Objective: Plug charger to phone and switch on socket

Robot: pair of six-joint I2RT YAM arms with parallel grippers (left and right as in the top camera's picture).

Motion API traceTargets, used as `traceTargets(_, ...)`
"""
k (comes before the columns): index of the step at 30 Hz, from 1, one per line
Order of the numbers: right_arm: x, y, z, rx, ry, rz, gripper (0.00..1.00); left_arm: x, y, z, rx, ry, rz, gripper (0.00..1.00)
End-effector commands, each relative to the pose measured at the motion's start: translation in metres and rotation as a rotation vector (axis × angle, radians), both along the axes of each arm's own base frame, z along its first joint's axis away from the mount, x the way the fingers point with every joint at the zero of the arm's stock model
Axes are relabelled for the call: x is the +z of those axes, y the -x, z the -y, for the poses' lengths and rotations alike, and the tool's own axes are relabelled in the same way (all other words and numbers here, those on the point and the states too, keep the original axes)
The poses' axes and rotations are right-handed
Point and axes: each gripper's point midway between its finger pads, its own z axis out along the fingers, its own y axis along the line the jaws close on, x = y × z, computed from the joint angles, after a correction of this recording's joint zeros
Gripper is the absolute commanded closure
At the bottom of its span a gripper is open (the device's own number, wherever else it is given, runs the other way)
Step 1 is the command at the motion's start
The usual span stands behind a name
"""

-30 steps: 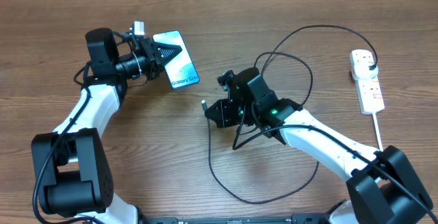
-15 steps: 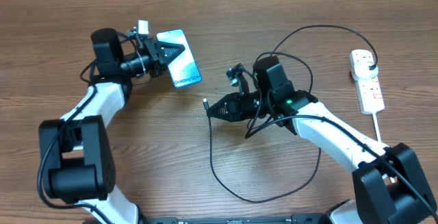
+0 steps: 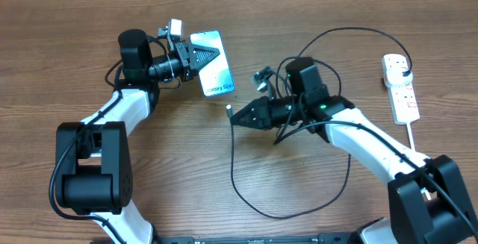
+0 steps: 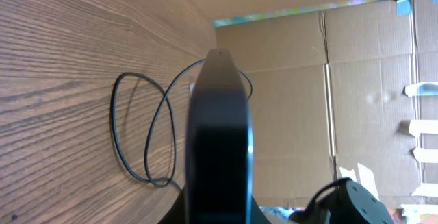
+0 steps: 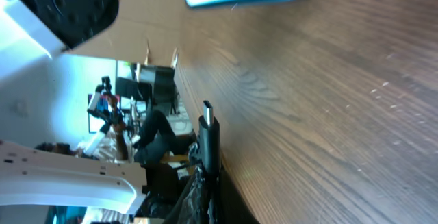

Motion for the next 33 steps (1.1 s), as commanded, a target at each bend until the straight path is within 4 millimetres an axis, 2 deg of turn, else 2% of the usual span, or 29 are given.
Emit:
traceTargets(1,0.007,-0.009,0.011,-0.01,-0.036,-0.008,0.96,0.006,-0.002,0.001,-0.01,0.013,0.004,0.95)
traceTargets(5,0.003,-0.012,0.02,-0.028,-0.022,-0.021,0.96,0.002,-0.001,0.001,-0.006,0.008,0.02,0.95)
traceTargets(9,-0.002,-0.009,0.026,-0.032,-0.004,-0.048,0.96,0.003,0.009,0.002,-0.033,0.013,0.124,0.95)
traceTargets(14,-0.003,-0.009,0.026,-0.032,-0.003,-0.052,0.96,-0.029,0.022,-0.013,0.063,0.025,0.05,0.95)
traceTargets(16,-0.003,-0.009,0.026,-0.033,-0.002,-0.052,0.96,-0.021,0.023,-0.019,0.09,0.072,0.043,0.95)
traceTargets(18,-0.003,-0.009,0.026,-0.032,-0.002,-0.051,0.96,-0.004,0.02,-0.023,0.097,0.121,0.063,0.95)
traceTargets(20,-0.004,-0.008,0.026,-0.032,-0.002,-0.055,0.96,0.001,0.018,-0.024,0.082,0.151,0.017,0.95)
traceTargets(25,-0.002,-0.003,0.026,-0.004,-0.019,-0.046,0.96,-0.016,0.011,-0.013,-0.002,0.16,-0.082,0.96)
traceTargets(33,-0.004,0.014,0.025,0.057,-0.032,-0.072,0.96,-0.026,0.0,0.023,-0.089,0.198,-0.189,0.96)
